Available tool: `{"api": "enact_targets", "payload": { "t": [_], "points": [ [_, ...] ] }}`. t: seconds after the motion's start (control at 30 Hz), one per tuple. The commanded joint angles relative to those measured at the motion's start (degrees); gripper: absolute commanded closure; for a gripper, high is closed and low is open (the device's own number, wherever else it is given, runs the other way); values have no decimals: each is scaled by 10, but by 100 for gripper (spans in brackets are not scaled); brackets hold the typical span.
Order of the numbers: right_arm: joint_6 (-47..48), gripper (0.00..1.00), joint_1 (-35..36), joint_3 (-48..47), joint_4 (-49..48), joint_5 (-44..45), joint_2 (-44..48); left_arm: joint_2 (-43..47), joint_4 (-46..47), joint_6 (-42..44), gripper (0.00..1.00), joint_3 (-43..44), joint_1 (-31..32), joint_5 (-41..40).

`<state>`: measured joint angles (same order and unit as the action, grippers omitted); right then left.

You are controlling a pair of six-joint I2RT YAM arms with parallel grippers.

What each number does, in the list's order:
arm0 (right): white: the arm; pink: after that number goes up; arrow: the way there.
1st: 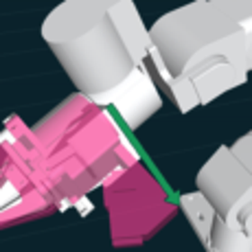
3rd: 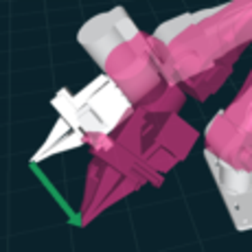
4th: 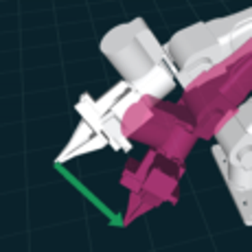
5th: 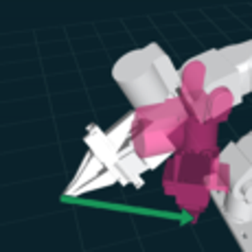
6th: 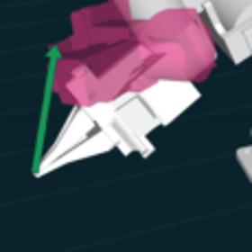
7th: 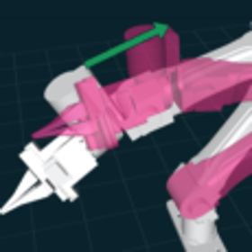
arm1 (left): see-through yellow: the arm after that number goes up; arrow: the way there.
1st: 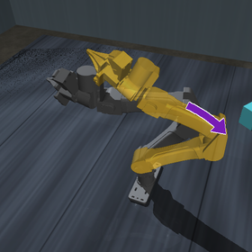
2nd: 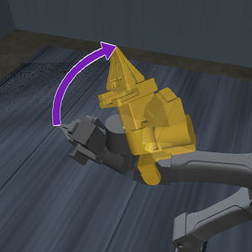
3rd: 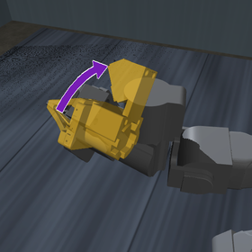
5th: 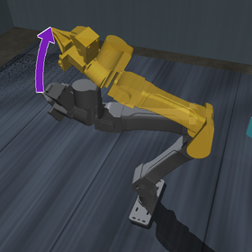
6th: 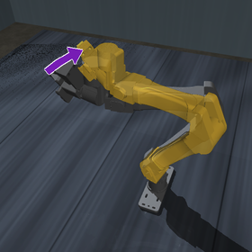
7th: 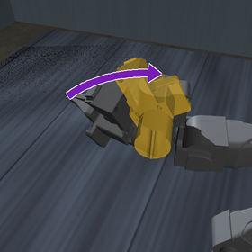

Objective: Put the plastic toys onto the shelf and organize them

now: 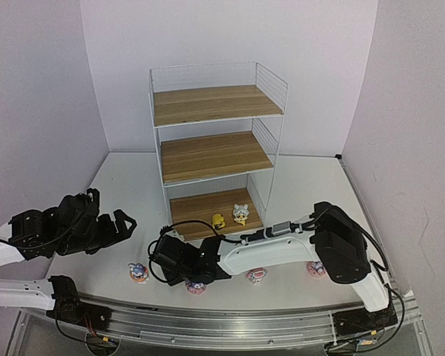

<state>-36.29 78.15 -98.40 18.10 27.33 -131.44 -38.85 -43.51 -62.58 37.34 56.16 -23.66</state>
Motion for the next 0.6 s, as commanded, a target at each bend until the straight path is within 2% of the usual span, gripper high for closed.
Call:
{"api": "enact_targets", "payload": {
  "t": [0.0,0.3,0.5,0.57],
  "points": [
    [-6,53,1,-29,4,21,-17,7,4,5,0,-3,-2,2],
    [3,66,1,-41,1,31,-22,8,18,7,0,-13,-2,8],
    [7,86,1,-37,-4,32,-10,12,18,7,0,-16,-2,9],
    [6,88,1,-34,-5,34,-3,14,18,8,0,-16,-2,9]
  ]
}}
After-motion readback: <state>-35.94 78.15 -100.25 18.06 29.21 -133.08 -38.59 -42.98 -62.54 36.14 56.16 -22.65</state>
